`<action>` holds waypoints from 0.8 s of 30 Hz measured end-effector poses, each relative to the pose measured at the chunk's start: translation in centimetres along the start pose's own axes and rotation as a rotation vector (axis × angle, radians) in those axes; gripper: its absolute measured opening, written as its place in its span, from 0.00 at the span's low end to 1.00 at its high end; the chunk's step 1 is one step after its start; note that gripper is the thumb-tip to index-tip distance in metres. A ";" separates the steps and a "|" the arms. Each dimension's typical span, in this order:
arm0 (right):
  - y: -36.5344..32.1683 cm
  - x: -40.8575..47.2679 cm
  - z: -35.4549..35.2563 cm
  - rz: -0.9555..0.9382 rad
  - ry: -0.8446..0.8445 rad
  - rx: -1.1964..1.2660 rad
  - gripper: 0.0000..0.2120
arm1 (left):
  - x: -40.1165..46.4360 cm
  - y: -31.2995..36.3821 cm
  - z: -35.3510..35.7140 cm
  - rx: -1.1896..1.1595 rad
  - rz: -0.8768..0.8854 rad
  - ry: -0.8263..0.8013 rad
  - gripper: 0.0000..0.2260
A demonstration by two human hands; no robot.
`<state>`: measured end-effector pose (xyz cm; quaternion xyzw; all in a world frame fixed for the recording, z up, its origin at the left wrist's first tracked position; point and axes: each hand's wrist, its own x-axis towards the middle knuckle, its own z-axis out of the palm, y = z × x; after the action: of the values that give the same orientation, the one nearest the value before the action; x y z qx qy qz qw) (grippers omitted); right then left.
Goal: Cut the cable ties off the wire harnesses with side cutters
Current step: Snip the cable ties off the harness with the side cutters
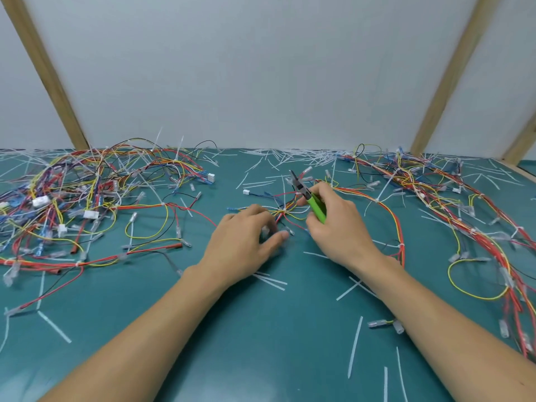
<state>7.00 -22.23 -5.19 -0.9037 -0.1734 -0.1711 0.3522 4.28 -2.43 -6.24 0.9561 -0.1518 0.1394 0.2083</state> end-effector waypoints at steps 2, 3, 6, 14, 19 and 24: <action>-0.2 0.1 -0.3 -0.012 0.023 0.013 0.09 | 0.2 0.0 -0.3 -0.055 -0.103 0.051 0.23; -0.3 0.2 -0.5 -0.029 0.039 0.022 0.09 | 0.3 -0.1 -0.6 -0.069 -0.161 0.068 0.28; -0.5 0.6 -1.0 -0.084 0.079 0.021 0.08 | 0.4 -0.4 -1.2 -0.033 -0.244 0.126 0.30; -1.5 0.1 0.0 -0.139 -0.055 0.015 0.10 | 0.0 0.4 -0.8 0.061 -0.155 0.066 0.16; -2.0 -0.1 0.0 -0.168 -0.138 -0.016 0.09 | 0.2 -0.4 -0.6 -0.009 -0.165 0.026 0.09; -2.7 -0.1 -1.1 -0.202 -0.114 0.057 0.06 | 0.2 -0.8 -0.3 -0.196 -0.118 0.043 0.04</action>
<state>5.54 -21.07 -2.90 -0.8796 -0.2879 -0.1490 0.3483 4.67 -1.64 -6.18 0.9353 -0.1038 0.1321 0.3116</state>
